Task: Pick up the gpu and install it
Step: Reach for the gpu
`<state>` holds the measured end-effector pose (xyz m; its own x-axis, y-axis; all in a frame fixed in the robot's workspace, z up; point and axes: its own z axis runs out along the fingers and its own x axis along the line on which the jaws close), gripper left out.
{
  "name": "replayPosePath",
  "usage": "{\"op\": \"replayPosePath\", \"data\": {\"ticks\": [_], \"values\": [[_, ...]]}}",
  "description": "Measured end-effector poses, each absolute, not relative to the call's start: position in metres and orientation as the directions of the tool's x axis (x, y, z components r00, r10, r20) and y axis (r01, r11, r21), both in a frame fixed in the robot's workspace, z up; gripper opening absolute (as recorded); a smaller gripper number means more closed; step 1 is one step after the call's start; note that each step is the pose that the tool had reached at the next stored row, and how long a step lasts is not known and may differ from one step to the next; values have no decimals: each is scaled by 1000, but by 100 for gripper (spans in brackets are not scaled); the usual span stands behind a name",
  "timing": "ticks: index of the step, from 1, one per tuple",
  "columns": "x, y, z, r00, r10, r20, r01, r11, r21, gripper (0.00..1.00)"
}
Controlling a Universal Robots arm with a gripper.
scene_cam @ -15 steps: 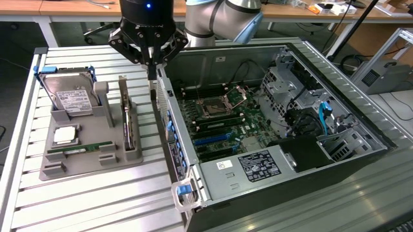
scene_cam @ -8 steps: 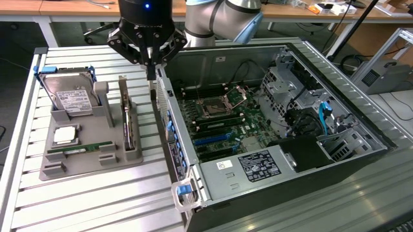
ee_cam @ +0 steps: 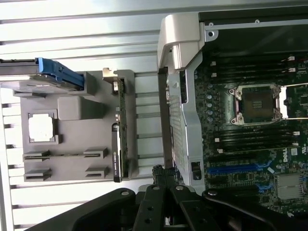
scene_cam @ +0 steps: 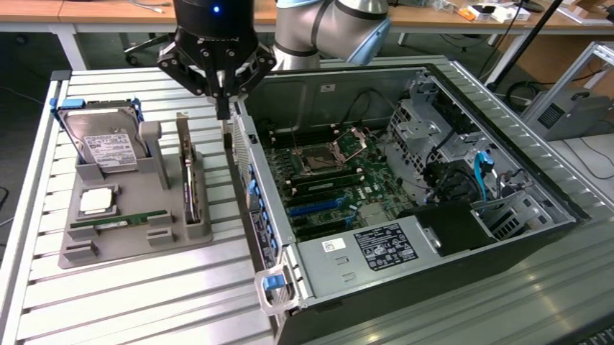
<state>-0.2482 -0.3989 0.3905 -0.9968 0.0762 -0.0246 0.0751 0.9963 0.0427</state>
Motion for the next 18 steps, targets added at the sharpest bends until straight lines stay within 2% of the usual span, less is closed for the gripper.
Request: {"op": "replayPosePath", "data": {"ticks": [18], "values": [[-261,-399,389,-997,76,-25,75,996,39,11]]}}
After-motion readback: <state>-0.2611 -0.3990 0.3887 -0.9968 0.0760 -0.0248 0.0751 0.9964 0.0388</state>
